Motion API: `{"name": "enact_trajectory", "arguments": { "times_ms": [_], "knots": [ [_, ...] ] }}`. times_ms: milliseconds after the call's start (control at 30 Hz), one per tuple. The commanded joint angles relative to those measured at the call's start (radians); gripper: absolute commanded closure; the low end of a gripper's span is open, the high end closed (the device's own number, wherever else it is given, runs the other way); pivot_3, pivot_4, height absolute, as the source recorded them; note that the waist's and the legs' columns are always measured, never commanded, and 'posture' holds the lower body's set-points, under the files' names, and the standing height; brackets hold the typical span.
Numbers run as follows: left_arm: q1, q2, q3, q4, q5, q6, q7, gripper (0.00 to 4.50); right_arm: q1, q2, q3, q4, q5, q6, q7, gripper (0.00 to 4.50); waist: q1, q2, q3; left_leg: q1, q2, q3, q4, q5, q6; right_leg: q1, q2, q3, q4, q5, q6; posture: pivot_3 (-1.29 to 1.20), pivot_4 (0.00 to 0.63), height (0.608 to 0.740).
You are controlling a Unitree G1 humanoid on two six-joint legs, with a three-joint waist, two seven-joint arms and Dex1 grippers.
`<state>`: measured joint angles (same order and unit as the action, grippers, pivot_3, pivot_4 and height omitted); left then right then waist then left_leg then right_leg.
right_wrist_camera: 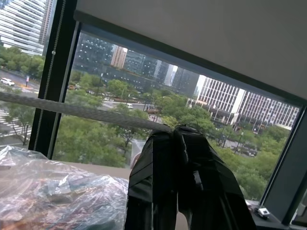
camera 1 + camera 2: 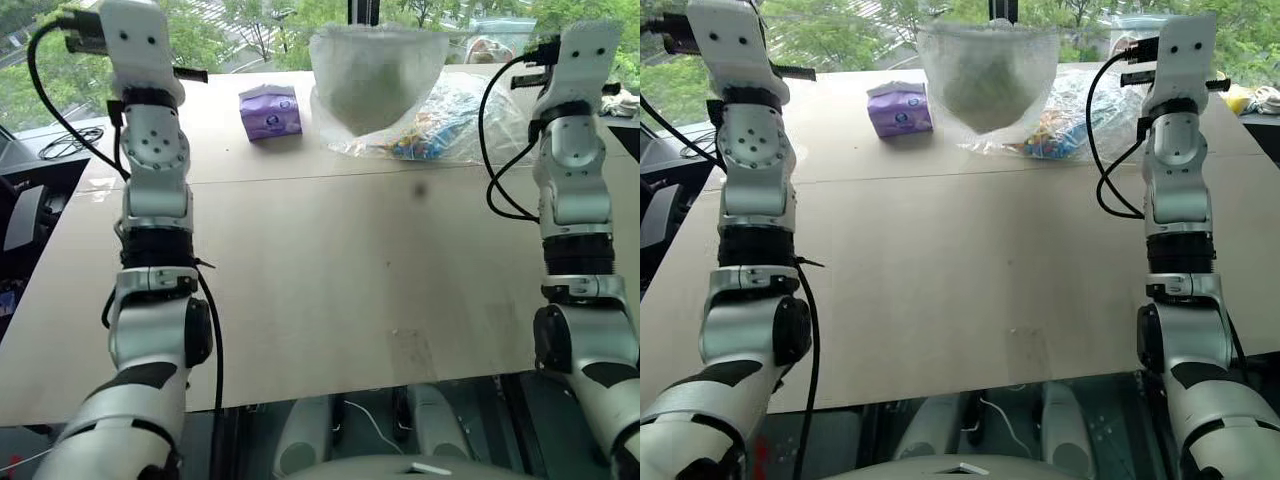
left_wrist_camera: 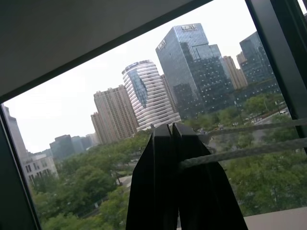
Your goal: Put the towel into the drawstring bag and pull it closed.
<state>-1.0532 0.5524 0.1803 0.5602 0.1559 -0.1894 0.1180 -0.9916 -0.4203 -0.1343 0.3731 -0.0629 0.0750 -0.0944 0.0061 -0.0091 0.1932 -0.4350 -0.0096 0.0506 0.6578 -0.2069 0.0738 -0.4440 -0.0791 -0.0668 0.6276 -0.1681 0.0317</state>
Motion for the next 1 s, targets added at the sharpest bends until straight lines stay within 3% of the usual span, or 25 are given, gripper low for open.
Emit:
{"name": "enact_trajectory", "arguments": {
  "times_ms": [33, 233, 533, 633, 733, 1000],
  "knots": [
    [-0.076, 0.042, 0.009, 0.062, -0.005, -0.061, -0.003, 4.48, -0.055, -0.036, -0.023, -0.014, -0.005, -0.021, 0.007, 4.5, -0.004, 0.0, 0.0, 0.0, 0.0, 0.0, 0.0, 0.0, 0.0, 0.0, 0.0, 0.0, 0.0, 0.0, 0.0, 0.0, 0.15, 0.74],
    [-0.201, 0.037, -0.006, 0.226, -0.007, -0.126, 0.004, 4.48, -0.107, -0.048, 0.012, -0.016, -0.019, -0.045, 0.069, 4.5, -0.014, 0.0, 0.0, 0.0, 0.0, 0.001, -0.001, 0.0, 0.0, 0.0, 0.0, 0.001, 0.0, 0.0, 0.0, 0.0, 0.15, 0.74],
    [-0.187, 0.07, 0.008, 0.258, -0.005, -0.142, 0.044, 4.48, -0.088, -0.042, -0.047, -0.054, 0.02, 0.002, 0.049, 4.5, -0.018, 0.0, 0.0, 0.0, 0.0, 0.002, -0.001, 0.0, 0.0, -0.001, -0.001, 0.001, 0.0, 0.0, 0.0, 0.0, 0.15, 0.74],
    [-0.139, 0.097, 0.026, 0.229, 0.012, -0.119, 0.109, 4.48, -0.081, -0.063, -0.074, -0.032, 0.017, 0.023, 0.019, 4.5, -0.019, 0.0, 0.0, 0.001, 0.0, 0.002, -0.001, 0.0, 0.0, -0.001, -0.001, 0.002, 0.0, 0.0, 0.0, 0.0, 0.15, 0.74],
    [-0.02, 0.11, 0.048, 0.181, 0.019, -0.081, 0.158, 4.48, -0.058, -0.036, -0.206, 0.034, 0.107, 0.183, -0.093, 4.5, -0.019, 0.0, 0.0, 0.002, 0.001, 0.004, -0.002, 0.0, 0.0, -0.001, -0.001, 0.004, 0.002, 0.0, 0.0, 0.0, 0.15, 0.74],
    [0.284, 0.019, 0.268, 0.066, -0.158, 0.171, 0.328, 4.48, 0.053, 0.029, -0.482, 0.058, 0.293, 0.483, -0.398, 4.5, -0.018, -0.003, -0.002, 0.002, 0.001, 0.008, -0.003, 0.0, 0.0, -0.004, -0.005, 0.007, 0.004, 0.002, 0.001, 0.0, 0.15, 0.74]
  ]
}}
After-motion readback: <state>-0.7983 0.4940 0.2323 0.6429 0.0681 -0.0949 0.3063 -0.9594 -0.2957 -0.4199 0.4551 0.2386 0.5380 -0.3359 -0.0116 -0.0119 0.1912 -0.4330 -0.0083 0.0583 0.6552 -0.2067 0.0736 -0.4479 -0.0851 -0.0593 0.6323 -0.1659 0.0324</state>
